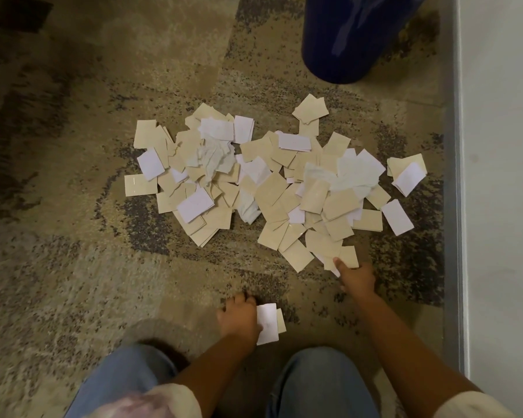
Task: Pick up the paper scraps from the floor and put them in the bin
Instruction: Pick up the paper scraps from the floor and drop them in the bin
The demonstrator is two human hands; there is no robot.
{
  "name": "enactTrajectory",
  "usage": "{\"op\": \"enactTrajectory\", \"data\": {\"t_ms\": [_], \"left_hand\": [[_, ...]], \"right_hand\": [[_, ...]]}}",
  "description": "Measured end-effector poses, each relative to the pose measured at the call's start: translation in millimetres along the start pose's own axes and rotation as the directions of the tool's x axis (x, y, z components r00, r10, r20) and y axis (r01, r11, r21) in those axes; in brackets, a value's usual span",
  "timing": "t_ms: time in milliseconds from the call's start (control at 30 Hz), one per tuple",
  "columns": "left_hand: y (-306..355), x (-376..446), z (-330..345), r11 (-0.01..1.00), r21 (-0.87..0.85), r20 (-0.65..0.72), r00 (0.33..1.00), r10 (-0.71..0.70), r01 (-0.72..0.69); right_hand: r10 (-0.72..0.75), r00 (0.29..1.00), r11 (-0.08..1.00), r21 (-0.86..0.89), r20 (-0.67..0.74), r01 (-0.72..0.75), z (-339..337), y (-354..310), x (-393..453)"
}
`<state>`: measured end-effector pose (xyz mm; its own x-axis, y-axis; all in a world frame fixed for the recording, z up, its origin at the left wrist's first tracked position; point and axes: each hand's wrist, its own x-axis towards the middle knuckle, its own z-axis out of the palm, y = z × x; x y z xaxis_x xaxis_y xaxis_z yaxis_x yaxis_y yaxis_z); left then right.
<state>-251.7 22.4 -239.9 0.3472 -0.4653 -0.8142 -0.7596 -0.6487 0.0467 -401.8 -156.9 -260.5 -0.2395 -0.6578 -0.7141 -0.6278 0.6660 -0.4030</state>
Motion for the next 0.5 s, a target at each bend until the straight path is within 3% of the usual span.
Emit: {"op": "enactTrajectory", "data": {"t_ms": [167,233,300,367,500], "left_hand": [[4,3,0,0.999,0.032,-0.012,1.0,0.011,-0.01],[1,6,-11,0.996,-0.087,0.011,1.0,0.021,-0.02],[-4,7,-31,0.944,-0.33,0.012,0.999,0.031,-0.025],[-5,7,-62,0.863,-0.499,-0.055,0.997,0.056,-0.076],[12,1,-154,0.791,-0.548,-0.317,0.943,0.105,-0.272]], "right_hand": [[0.075,0.992,0.991,0.1,0.105,-0.086,3,-18,-4],[0.11,0.981,0.975,0.175,0.162,-0.138,-1,-21,0],[0.131,0.964,0.949,0.252,0.233,-0.19,-6,-22,1],[0.157,0.953,0.905,0.35,0.258,-0.244,-9,-22,3],[0.172,0.95,0.808,0.515,0.259,-0.286,-8,-28,5]]}}
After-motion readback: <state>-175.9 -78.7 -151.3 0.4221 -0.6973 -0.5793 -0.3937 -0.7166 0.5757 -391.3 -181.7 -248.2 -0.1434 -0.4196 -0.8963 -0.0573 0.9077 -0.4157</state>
